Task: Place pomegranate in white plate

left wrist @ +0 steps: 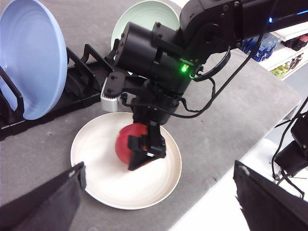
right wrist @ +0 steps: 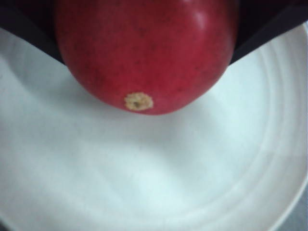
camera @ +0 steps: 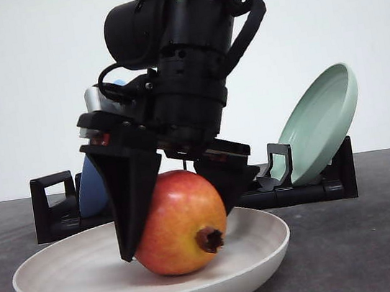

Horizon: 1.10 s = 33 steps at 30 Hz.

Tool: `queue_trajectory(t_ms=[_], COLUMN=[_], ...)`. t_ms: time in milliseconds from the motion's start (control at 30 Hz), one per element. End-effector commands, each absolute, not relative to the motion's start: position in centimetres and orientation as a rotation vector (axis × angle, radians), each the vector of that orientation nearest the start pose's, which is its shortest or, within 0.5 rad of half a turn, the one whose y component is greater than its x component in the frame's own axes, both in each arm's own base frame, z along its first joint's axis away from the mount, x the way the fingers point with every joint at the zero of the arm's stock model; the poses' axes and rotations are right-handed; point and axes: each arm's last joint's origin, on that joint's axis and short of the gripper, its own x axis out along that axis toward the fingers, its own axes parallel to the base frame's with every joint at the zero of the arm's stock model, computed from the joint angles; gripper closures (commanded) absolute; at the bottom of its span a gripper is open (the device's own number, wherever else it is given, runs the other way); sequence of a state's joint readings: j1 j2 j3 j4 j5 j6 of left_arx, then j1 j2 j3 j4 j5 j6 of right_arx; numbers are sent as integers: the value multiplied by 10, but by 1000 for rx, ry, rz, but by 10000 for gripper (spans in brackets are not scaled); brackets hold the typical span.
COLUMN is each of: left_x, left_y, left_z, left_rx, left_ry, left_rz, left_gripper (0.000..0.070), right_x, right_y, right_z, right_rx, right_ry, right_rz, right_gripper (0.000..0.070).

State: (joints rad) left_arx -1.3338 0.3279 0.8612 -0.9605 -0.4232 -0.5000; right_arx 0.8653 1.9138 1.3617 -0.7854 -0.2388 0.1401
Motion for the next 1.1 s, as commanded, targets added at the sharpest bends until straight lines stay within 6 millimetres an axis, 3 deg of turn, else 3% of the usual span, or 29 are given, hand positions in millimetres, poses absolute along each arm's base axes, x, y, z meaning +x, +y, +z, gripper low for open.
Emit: queue_trajectory(t_ms=[0, 33, 133, 333, 433, 533, 733, 933, 1067], left_x=[20, 20, 20, 20, 20, 20, 20, 20, 20], left_y=[-32, -32, -32, -32, -32, -32, -32, -32, -32], left_z=[330, 330, 330, 330, 330, 330, 330, 330, 330], left_rx=[-148, -150, -151, -151, -151, -151, -151, -150, -150], left_ry=[486, 487, 487, 484, 477, 477, 477, 477, 477], left_rz=[-804, -803, -803, -797, -783, -783, -783, -783, -783], left_gripper=[108, 108, 108, 108, 108, 108, 108, 108, 108], right_x=[235, 234, 234, 234, 236, 239, 235, 210, 183], right_y=[295, 296, 295, 295, 295, 292, 274, 225, 186], right_z=[179, 179, 178, 181, 192, 214, 277, 336, 373], right_rx=[-342, -343, -345, -345, -355, -382, -388, -357, -320], right_ry=[1375, 1374, 1379, 1378, 1380, 1369, 1304, 1247, 1132], right_rz=[849, 850, 848, 863, 866, 877, 890, 874, 854], right_gripper=[234, 198, 3, 0, 0, 0, 0, 0, 0])
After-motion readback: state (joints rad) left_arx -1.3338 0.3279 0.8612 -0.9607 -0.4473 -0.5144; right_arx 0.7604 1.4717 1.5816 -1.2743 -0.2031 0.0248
